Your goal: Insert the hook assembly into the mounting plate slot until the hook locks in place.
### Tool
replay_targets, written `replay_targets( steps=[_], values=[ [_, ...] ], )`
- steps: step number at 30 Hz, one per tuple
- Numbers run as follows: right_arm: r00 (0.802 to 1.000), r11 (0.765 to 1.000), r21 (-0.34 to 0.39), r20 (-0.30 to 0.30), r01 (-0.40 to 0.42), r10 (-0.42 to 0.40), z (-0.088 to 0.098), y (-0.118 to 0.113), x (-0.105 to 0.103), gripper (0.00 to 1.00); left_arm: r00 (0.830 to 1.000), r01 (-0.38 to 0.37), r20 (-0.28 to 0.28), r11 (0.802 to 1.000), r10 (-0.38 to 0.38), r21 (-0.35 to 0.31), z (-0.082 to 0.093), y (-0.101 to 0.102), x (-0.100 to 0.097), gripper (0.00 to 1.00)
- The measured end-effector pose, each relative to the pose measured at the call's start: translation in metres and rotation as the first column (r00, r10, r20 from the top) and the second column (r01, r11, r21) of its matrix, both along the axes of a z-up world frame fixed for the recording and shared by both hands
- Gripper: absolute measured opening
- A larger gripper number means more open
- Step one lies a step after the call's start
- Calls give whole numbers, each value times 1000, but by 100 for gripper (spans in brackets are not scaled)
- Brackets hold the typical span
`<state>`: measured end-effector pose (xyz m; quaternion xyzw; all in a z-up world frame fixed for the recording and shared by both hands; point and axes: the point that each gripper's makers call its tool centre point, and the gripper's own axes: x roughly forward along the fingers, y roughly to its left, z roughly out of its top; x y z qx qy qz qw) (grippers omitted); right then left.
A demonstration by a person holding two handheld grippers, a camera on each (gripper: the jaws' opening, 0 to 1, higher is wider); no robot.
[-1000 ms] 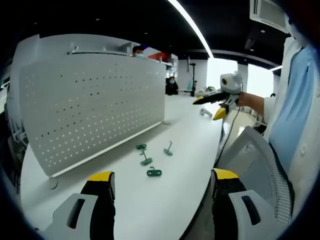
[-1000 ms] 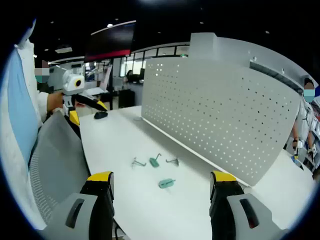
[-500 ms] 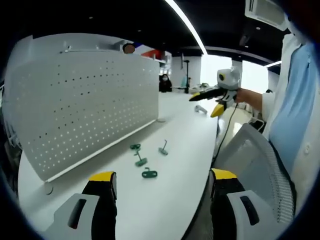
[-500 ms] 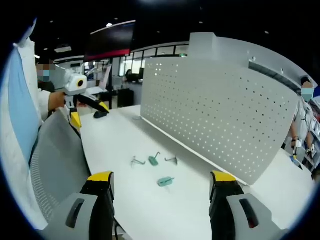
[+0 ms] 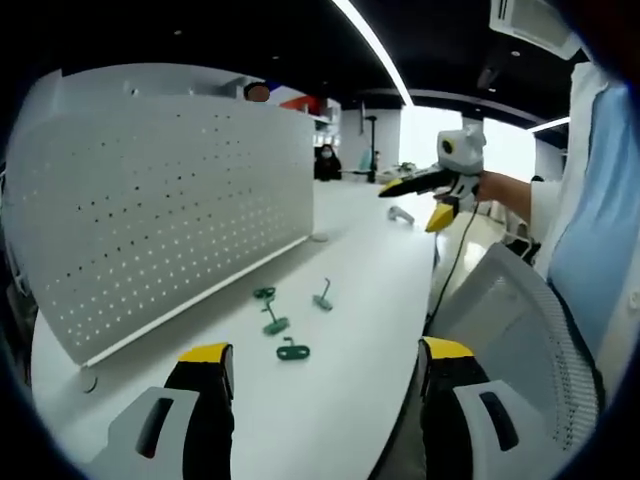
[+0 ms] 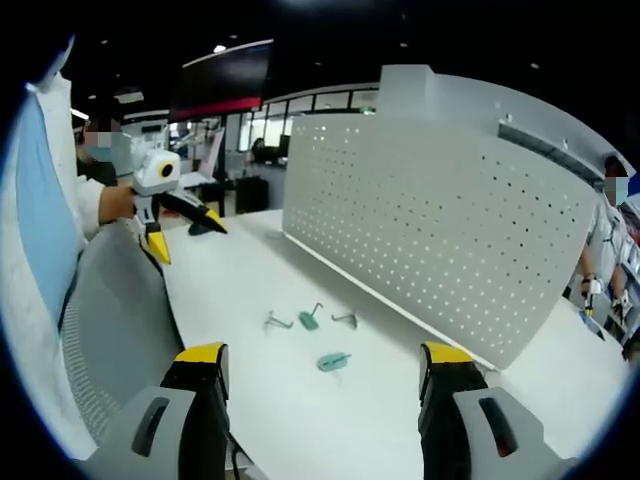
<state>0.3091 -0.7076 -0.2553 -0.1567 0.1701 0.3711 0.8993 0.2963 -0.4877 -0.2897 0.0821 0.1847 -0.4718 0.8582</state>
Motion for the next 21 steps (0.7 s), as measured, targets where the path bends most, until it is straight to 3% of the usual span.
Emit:
replay_targets(
  steps=[11, 21],
  values=[
    [1000, 1000, 5, 8, -1, 1, 2, 1, 3, 79, 1000, 2, 10, 1000, -2, 16, -5, -22, 14, 76],
    [1000, 1000, 14, 1, -2, 2, -3, -1, 3, 79, 1000, -20, 24, 998, 19, 52, -21, -36, 34, 74]
  ],
)
